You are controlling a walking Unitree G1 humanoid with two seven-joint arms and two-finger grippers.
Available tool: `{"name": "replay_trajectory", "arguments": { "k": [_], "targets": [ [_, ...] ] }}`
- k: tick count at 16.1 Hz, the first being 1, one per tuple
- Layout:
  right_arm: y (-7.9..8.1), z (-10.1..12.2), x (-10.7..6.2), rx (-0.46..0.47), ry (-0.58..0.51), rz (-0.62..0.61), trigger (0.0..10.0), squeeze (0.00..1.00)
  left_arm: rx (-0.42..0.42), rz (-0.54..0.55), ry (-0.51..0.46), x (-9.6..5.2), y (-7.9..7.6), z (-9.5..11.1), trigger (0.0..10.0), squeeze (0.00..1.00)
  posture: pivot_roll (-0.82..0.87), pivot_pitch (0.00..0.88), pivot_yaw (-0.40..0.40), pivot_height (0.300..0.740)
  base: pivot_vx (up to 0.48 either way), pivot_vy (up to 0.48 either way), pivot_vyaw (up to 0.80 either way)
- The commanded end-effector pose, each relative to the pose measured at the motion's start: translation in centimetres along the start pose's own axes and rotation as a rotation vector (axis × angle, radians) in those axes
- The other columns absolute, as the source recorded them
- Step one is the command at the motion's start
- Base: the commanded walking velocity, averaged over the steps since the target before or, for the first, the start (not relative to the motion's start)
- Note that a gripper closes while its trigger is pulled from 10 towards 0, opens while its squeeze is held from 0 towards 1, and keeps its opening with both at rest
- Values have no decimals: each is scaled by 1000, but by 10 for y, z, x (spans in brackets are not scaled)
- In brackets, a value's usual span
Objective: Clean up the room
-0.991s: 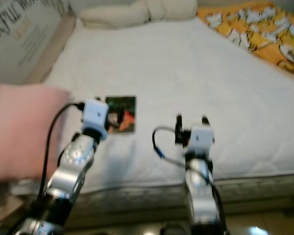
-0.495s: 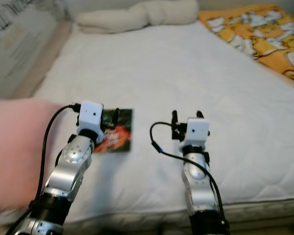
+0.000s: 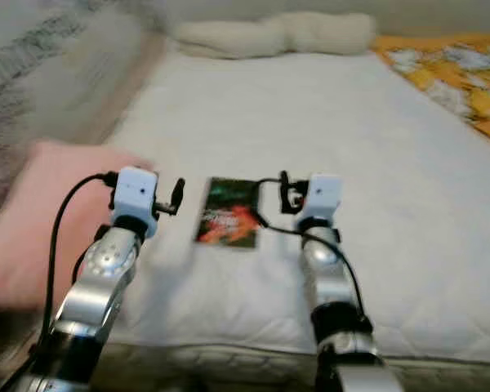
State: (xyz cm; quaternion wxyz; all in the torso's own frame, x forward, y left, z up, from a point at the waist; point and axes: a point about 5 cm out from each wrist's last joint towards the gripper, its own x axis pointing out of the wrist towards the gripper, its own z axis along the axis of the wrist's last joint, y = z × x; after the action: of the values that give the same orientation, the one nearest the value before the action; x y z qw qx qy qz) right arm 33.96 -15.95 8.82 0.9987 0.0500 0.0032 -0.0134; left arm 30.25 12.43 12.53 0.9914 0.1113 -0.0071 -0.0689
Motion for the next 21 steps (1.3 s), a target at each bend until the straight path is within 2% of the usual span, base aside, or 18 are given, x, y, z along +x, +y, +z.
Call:
{"name": "replay_trajectory", "arguments": {
  "k": [1,3,6,7,8,9,10,11,13,15,16,17,19,21],
  "targets": [
    [-13,-1,5,64,39,-52,10000,0,20,-14,-18,-6,2,8,10000,0,109,87,86,736,0,0,0],
    [-16,-2,13,114,80,-83,10000,0,50,1,-7,-25,15,10,10000,0,173,132,109,736,0,0,0],
    [-18,-2,23,320,167,-114,10000,0,121,36,41,-62,42,15,10000,0,308,221,145,736,0,0,0],
    [-18,-2,25,351,186,-106,10000,0,135,48,55,-72,48,17,10000,0,343,244,149,736,0,0,0],
    [-17,-2,26,367,200,-100,10000,0,142,56,65,-77,51,18,10000,0,354,256,150,736,0,0,0],
    [-15,-3,27,334,227,-87,10000,0,155,70,83,-87,54,18,10000,0,366,267,133,736,0,0,0],
    [-11,2,29,226,204,-75,10000,0,149,75,87,-92,53,18,10000,0,355,265,115,736,0,0,0],
    [-7,11,31,77,124,-83,10000,0,129,81,91,-92,49,14,10000,0,324,253,83,736,0,0,0],
    [-4,23,26,-58,-56,-147,10000,0,128,69,93,-80,39,5,10000,0,268,217,23,736,0,0,0],
    [11,19,10,-91,-157,-109,10000,0,66,107,108,-59,33,0,10000,0,184,154,-7,736,0,0,0],
    [14,18,5,-104,-171,-100,10000,0,34,99,111,-53,29,-1,10000,0,175,145,-7,736,0,0,0],
    [17,17,-1,-117,-197,-96,10000,0,47,58,97,-40,21,1,10000,0,139,104,5,736,0,0,0],
    [18,19,-7,-144,-225,-122,10000,0,19,-17,47,-23,6,6,10000,0,74,39,34,736,0,0,0],
    [18,19,-7,-144,-225,-122,10000,0,19,-17,47,-23,6,6,10000,0,74,39,34,736,0,0,0]
  ]
}}
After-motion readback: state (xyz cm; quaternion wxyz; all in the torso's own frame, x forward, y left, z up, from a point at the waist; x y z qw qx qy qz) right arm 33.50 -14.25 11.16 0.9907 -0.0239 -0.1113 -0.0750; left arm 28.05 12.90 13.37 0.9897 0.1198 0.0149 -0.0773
